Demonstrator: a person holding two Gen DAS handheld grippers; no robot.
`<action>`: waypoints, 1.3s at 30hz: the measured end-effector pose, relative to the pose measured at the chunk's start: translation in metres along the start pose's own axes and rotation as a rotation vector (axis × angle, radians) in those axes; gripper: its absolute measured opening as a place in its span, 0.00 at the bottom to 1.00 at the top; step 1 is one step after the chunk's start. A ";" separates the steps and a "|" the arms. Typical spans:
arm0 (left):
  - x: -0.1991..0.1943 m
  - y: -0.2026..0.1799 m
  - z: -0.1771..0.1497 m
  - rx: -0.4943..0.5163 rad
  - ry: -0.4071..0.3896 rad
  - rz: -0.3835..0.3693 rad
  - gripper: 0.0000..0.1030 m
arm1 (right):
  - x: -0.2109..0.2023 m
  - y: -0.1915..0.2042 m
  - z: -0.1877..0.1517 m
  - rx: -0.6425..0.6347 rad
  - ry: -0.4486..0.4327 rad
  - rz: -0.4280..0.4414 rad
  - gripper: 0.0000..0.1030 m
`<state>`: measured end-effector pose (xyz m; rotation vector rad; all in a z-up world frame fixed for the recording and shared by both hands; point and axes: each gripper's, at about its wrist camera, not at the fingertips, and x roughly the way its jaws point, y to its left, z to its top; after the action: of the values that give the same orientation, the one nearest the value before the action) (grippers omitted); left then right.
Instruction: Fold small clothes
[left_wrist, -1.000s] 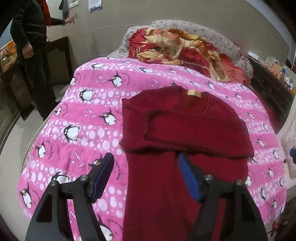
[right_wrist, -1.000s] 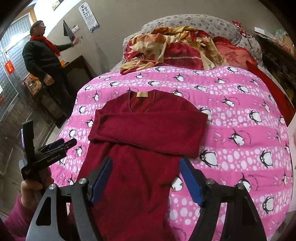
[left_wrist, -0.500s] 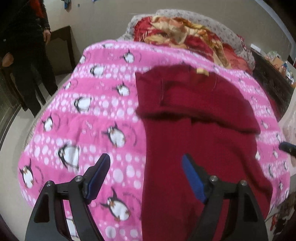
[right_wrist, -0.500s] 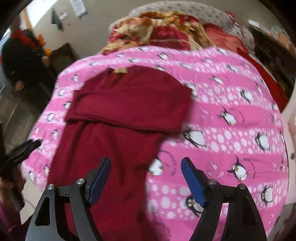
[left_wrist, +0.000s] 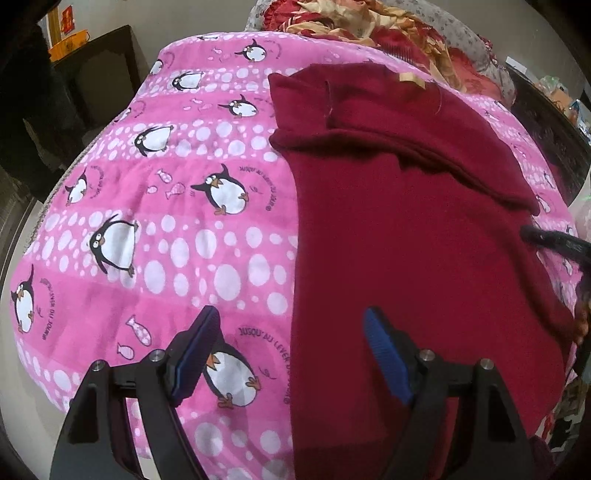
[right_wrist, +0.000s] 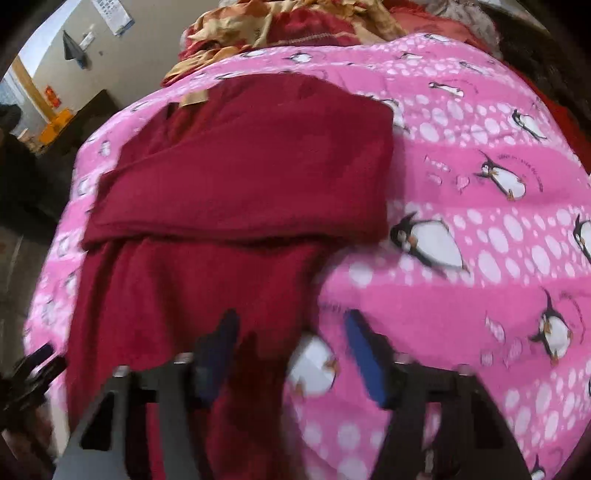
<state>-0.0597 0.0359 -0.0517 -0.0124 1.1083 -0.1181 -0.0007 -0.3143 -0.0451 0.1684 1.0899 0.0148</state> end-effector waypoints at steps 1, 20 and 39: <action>0.001 -0.001 -0.001 0.006 0.005 0.004 0.77 | -0.001 0.002 0.002 -0.039 0.006 -0.005 0.07; -0.005 -0.006 -0.017 0.046 0.010 0.063 0.77 | -0.070 -0.006 -0.049 -0.069 0.057 0.150 0.59; -0.031 0.015 -0.054 0.002 0.059 -0.011 0.77 | -0.087 -0.020 -0.091 -0.038 0.026 0.200 0.32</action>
<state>-0.1202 0.0564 -0.0489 -0.0136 1.1667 -0.1303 -0.1225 -0.3307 -0.0122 0.2430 1.0943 0.2175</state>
